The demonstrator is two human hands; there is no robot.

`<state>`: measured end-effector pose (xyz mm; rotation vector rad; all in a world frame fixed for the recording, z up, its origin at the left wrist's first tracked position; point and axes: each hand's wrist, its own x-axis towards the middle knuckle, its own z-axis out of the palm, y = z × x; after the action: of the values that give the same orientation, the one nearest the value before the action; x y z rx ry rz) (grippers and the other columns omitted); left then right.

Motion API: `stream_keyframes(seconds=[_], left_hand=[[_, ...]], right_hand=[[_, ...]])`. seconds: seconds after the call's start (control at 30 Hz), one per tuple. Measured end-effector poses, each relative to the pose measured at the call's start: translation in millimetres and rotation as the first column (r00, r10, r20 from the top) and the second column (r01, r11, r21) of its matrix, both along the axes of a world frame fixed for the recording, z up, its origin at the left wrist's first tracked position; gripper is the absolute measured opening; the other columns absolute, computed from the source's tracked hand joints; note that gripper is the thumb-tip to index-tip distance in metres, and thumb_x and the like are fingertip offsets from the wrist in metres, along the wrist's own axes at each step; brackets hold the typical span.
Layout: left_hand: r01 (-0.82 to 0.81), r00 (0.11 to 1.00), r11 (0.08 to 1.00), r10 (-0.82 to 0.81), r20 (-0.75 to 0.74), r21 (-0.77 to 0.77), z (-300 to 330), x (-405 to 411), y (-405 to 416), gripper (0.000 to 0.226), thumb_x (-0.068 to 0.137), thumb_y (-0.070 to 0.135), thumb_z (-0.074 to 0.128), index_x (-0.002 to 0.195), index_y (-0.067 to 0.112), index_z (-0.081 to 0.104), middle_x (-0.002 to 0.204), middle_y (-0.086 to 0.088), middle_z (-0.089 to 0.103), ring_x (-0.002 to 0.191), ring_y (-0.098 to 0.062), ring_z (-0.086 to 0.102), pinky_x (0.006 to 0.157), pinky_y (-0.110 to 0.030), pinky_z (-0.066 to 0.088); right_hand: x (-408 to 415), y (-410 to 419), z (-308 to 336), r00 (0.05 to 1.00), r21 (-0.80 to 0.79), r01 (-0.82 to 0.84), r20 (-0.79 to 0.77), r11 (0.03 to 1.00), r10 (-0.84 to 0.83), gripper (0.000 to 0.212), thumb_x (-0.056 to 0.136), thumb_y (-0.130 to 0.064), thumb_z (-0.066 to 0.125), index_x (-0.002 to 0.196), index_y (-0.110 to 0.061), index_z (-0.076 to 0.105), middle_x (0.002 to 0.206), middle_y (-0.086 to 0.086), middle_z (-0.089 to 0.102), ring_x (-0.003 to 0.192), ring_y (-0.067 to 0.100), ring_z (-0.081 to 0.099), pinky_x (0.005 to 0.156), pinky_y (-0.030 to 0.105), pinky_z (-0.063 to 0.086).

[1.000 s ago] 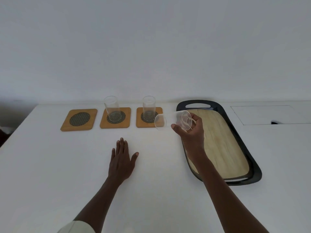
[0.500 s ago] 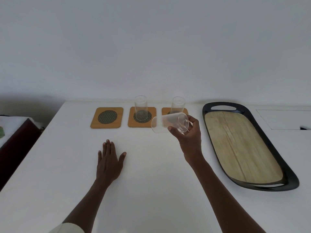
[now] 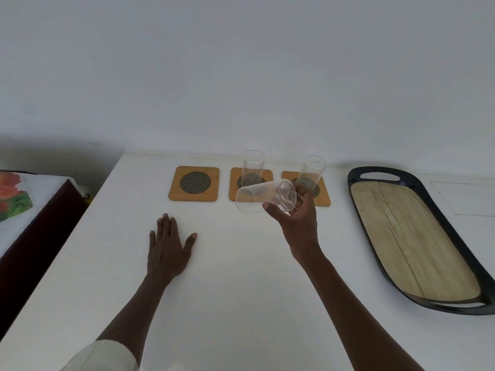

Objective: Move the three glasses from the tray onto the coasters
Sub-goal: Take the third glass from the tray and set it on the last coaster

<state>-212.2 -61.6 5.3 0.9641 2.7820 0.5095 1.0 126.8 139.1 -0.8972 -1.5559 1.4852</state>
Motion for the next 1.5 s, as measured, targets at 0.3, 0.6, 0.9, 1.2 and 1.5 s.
stream_keyframes(seconds=[0.3,0.6,0.9,1.2,1.5], left_hand=[[-0.002,0.999,0.999,0.003,-0.035,0.038,-3.9,-1.6,-1.1,0.088,0.094,0.067,0.024,0.156,0.006,0.013,0.167,-0.011,0.007,0.155,-0.023,0.002,0.126,-0.043,0.009],[-0.028,0.999,0.998,0.030,-0.041,0.056,-6.1,-3.1,0.1,0.091,0.091,0.071,0.023,0.156,0.008,0.016,0.167,-0.010,0.010,0.155,-0.023,0.005,0.126,-0.045,0.011],[-0.034,0.998,0.997,0.037,-0.045,0.063,-9.2,-2.8,1.7,0.093,0.090,0.074,0.020,0.156,0.009,0.015,0.167,-0.008,0.009,0.155,-0.021,0.004,0.126,-0.044,0.011],[-0.040,0.998,0.997,0.044,-0.055,0.063,-10.5,-3.1,2.6,0.095,0.089,0.076,0.017,0.156,0.009,0.017,0.167,-0.008,0.011,0.155,-0.021,0.006,0.126,-0.043,0.013],[-0.044,0.997,0.997,0.047,-0.054,0.061,-12.3,-3.1,2.6,0.094,0.089,0.076,0.017,0.156,0.011,0.015,0.167,-0.006,0.010,0.155,-0.019,0.004,0.126,-0.042,0.011]], right_hand=[[-48.6,-21.2,2.3,0.998,0.072,-0.040,0.056,0.997,0.036,0.064,0.067,-0.014,0.091,0.112,-0.039,0.052,0.119,-0.006,0.067,0.111,0.014,0.067,0.086,0.023,0.056],[-116.9,-33.1,-2.3,0.991,0.190,-0.036,0.137,0.981,0.010,0.069,0.067,-0.020,0.090,0.122,-0.025,0.048,0.114,-0.013,0.058,0.107,0.011,0.059,0.076,0.009,0.049],[-186.0,-20.6,-10.1,0.967,0.277,-0.115,0.250,0.954,0.044,0.077,0.070,-0.020,0.085,0.136,-0.018,0.046,0.122,0.006,0.063,0.108,0.024,0.062,0.093,0.048,0.055],[-234.1,2.4,-24.9,0.901,0.327,-0.263,0.421,0.908,0.109,0.082,0.074,-0.027,0.083,0.143,-0.016,0.041,0.128,0.014,0.062,0.115,0.032,0.058,0.101,0.049,0.047],[-257.0,13.4,-42.0,0.829,0.272,-0.352,0.535,0.896,0.164,0.083,0.079,-0.033,0.078,0.148,-0.018,0.035,0.133,0.013,0.057,0.129,0.030,0.044,0.093,0.030,0.031]])
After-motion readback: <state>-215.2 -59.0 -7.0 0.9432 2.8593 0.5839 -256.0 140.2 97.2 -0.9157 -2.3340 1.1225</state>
